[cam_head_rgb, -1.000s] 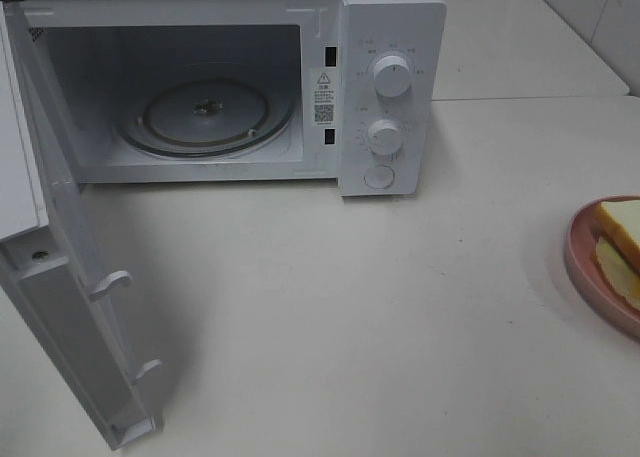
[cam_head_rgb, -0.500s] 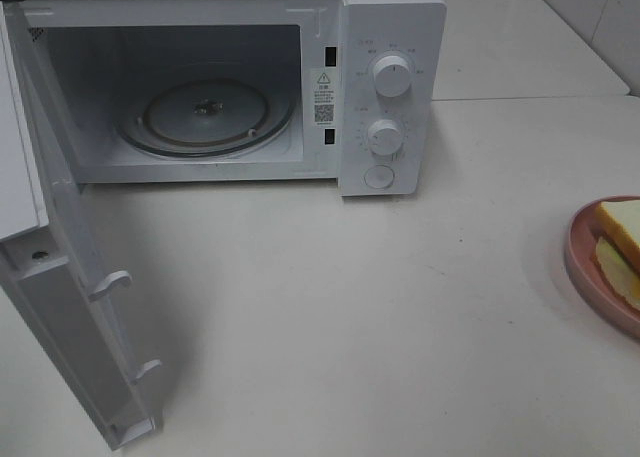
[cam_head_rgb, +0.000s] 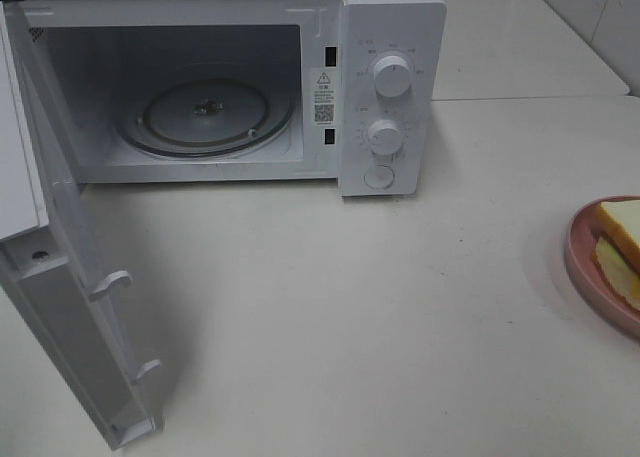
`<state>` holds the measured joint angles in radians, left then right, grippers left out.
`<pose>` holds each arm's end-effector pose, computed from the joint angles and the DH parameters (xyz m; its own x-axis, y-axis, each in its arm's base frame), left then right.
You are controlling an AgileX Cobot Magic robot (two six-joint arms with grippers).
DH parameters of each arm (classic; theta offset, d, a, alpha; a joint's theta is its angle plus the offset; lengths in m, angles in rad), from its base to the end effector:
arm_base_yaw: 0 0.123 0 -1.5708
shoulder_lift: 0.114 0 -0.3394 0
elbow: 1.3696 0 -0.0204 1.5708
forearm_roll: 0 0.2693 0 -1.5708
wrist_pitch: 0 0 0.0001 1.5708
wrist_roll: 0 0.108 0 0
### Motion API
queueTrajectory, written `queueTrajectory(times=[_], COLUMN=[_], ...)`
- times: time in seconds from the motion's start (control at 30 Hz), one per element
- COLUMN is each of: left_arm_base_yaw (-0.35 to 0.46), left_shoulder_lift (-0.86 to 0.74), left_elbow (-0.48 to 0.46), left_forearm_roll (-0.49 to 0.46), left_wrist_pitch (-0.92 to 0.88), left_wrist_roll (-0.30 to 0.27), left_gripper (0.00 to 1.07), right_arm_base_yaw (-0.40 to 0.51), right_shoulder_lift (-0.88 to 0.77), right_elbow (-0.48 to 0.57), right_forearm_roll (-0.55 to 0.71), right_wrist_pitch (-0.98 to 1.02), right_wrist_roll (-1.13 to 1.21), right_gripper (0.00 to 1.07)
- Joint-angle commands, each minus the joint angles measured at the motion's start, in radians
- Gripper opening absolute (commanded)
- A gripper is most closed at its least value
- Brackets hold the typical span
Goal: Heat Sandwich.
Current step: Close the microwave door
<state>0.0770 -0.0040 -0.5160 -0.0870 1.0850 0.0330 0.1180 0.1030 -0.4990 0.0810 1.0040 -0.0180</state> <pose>-0.0314 -0.0108 0.2812 -0.4570 -0.0430 -0.8884 -0.0121 0.9990 -0.0421 -0.0098 0.0063 0.2857 -0.4972 -0.0333 -0.8670 -0.1636 0.9849 0.0560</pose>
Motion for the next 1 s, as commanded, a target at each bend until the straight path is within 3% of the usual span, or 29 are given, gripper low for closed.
queueTrajectory(times=[0.03,1.0], left_arm_base_yaw=[0.002,0.002], left_shoulder_lift=[-0.006,-0.007], left_elbow=[0.001,0.001], left_forearm_roll=[-0.004,-0.004], left_wrist_pitch=[-0.016,-0.016], left_wrist_roll=[0.001,0.001], left_gripper=[0.65,0.65], right_arm_base_yaw=[0.000,0.000], right_shoulder_lift=[-0.083,-0.134], right_elbow=[0.002,0.001], right_forearm_roll=[0.000,-0.102], right_wrist_pitch=[-0.008,-0.007], right_wrist_roll=[-0.003,0.008], right_gripper=[0.66,0.66])
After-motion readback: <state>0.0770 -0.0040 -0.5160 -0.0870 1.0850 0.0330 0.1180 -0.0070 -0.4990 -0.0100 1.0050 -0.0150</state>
